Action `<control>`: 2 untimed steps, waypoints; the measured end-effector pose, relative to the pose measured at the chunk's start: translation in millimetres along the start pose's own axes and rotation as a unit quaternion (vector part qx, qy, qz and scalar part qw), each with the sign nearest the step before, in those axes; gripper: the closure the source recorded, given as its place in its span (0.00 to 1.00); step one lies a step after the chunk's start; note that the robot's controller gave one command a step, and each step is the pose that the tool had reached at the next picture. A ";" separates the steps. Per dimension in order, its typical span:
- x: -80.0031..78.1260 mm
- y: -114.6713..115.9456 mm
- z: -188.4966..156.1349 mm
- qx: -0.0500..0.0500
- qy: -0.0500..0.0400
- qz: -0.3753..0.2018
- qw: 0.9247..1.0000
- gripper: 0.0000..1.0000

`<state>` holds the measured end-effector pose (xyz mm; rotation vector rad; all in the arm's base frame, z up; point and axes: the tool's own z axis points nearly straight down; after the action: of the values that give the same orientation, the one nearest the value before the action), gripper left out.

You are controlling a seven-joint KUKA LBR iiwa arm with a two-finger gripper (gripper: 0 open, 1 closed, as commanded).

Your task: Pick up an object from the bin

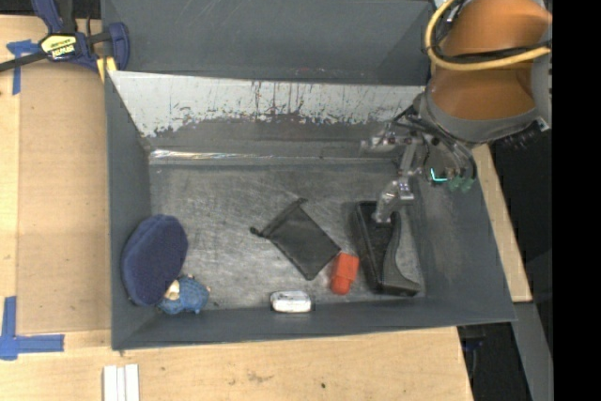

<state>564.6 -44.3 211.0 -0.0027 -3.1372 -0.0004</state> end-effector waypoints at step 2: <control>30.5 103.9 110.0 -0.001 -0.006 0.101 0.995 0.00</control>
Offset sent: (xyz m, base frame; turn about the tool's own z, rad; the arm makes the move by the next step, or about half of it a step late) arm -0.0208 0.0692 -0.1410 0.0775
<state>533.8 59.7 101.2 -0.3206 -3.1320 -0.0023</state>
